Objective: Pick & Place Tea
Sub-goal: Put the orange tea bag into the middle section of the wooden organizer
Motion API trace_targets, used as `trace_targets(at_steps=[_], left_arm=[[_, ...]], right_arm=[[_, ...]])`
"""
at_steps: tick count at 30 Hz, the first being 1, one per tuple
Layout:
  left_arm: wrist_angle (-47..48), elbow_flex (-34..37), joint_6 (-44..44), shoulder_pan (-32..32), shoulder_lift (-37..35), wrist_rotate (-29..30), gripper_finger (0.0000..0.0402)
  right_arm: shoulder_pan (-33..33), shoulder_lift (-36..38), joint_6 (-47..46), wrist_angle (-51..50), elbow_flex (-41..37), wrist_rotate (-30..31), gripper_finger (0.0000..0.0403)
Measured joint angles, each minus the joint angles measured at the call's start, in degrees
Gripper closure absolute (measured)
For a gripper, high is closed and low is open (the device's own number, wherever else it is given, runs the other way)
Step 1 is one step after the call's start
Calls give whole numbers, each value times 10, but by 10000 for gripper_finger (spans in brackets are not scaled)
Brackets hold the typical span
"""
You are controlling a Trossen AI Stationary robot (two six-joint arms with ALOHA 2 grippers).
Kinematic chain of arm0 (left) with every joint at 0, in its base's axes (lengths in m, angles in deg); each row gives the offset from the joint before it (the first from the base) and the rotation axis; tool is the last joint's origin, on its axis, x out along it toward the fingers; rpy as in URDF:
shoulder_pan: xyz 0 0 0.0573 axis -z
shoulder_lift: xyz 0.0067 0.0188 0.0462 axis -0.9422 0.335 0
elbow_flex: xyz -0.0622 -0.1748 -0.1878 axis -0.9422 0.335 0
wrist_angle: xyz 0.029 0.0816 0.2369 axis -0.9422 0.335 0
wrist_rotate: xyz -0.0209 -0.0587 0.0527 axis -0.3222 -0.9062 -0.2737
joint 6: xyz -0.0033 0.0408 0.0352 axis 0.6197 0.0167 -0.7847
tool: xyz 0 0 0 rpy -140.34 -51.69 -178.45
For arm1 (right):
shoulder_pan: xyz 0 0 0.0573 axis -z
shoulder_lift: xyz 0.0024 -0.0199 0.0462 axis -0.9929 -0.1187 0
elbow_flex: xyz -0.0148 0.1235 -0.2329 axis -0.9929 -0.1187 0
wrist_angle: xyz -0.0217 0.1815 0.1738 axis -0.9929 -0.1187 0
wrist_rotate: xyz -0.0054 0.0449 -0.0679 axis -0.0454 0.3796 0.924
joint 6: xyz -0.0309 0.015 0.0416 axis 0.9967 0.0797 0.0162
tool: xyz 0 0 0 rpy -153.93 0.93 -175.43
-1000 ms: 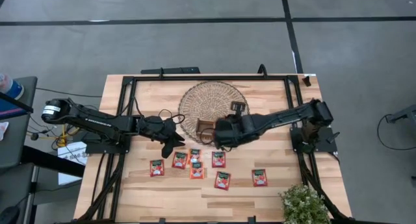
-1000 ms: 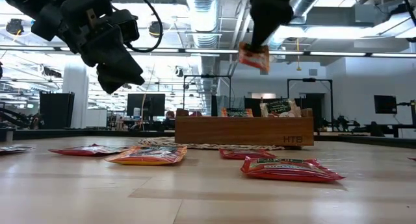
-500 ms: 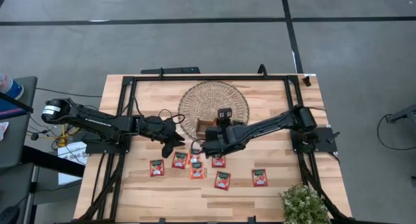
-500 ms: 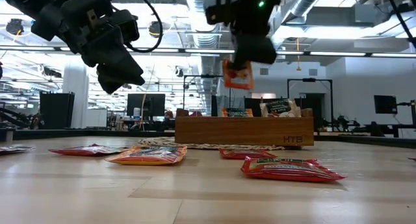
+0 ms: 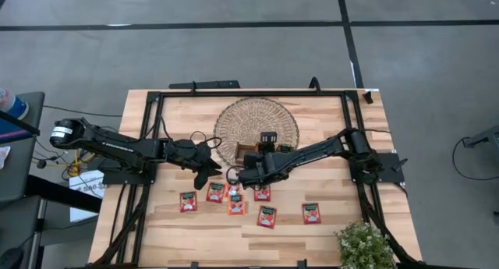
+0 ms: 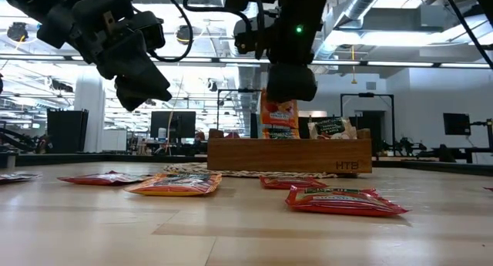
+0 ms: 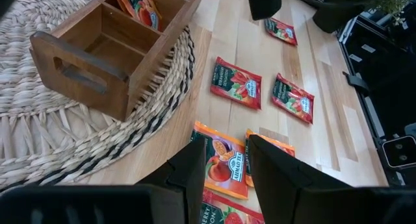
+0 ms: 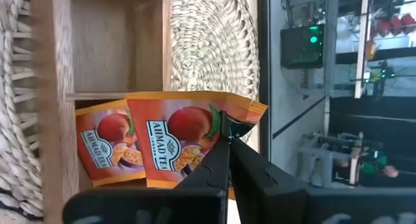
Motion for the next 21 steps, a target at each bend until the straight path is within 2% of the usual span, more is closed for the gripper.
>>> trace_targets(at_steps=[6,21], left_arm=[[0,0,-2,0,0,0,294],[-3,0,-3,0,0,0,294]], right_arm=[[-6,-13,-5,6,-1,-23,403],[-2,-29,-28,2,-12,-11,403]])
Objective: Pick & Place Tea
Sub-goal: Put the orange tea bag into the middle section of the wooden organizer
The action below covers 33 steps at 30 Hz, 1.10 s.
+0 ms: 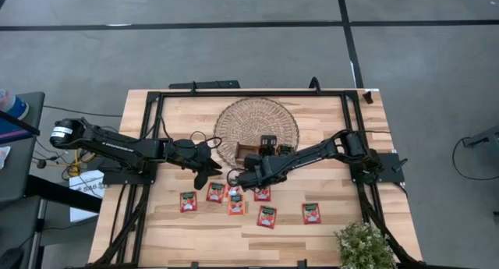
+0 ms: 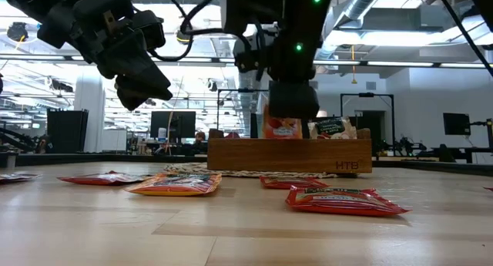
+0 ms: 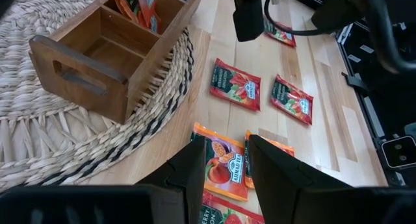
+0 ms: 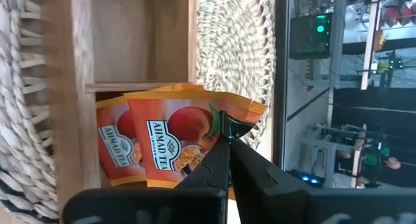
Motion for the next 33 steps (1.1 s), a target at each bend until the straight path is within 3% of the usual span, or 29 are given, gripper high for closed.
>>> trace_targets(at_steps=[20,33], left_arm=[[0,0,-5,0,0,0,294],[0,0,-5,0,0,0,294]], right_arm=[[0,0,-33,27,-27,0,402],[12,0,-29,27,-27,-7,373]])
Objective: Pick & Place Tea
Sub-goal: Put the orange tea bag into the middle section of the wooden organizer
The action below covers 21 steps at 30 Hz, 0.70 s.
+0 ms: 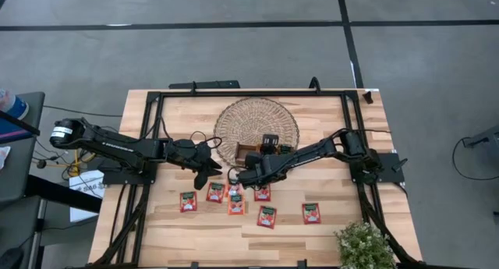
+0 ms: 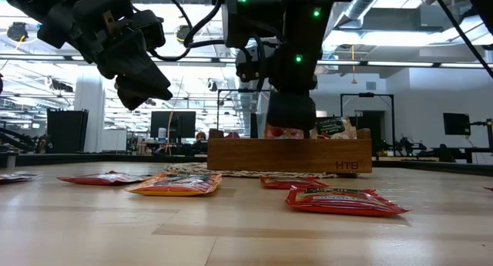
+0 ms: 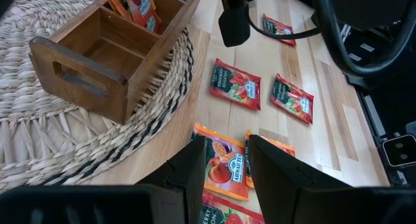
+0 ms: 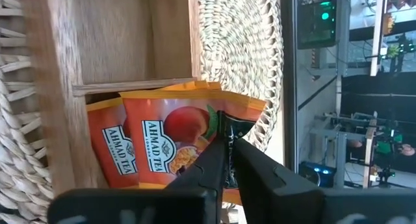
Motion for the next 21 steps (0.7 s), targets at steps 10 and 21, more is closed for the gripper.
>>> trace_targets(at_steps=[10,21], left_arm=[[0,0,-2,0,0,0,294],[0,0,-4,0,0,0,294]], right_arm=[[3,0,1,-4,0,-7,329],[4,0,1,-4,0,-7,261]])
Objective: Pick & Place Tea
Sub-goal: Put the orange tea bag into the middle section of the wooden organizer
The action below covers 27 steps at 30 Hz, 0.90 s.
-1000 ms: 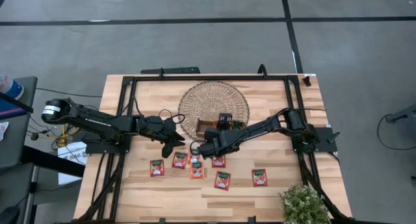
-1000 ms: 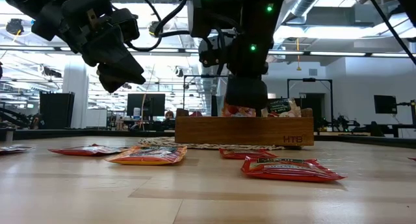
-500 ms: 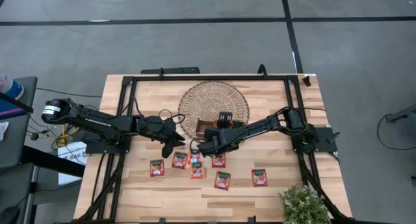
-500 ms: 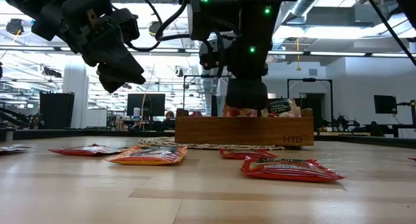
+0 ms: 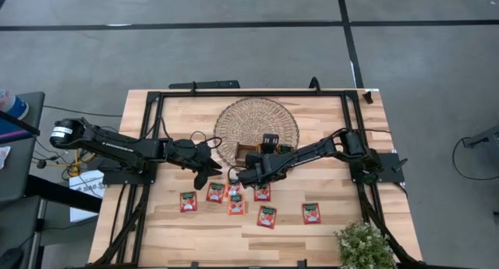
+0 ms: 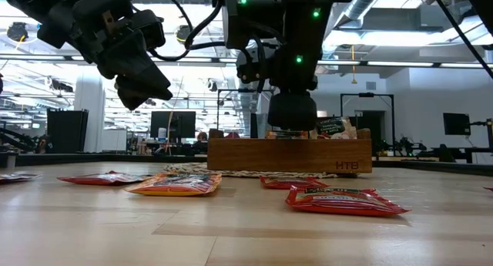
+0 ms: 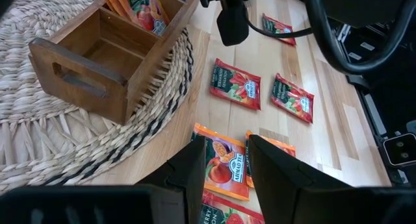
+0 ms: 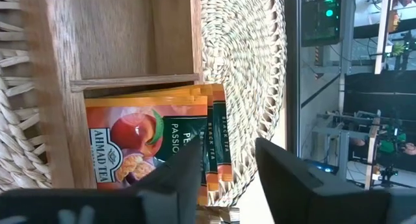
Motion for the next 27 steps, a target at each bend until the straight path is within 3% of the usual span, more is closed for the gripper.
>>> trace_targets(at_steps=[7,14,17,19,23,27], left_arm=[[0,0,-2,0,0,0,294],[0,0,11,0,0,-18,294],[0,0,22,0,0,-35,294],[1,0,28,1,0,-42,294],[12,-1,33,12,0,-44,294],[10,-1,35,20,0,-42,294]], right_arm=[[-4,0,0,-54,13,3,212],[-36,6,0,-199,102,8,226],[-71,20,1,-221,132,-42,238],[-98,46,-2,-227,129,-110,244],[-146,96,-67,-224,114,-202,255],[-181,160,-176,-230,71,-214,264]])
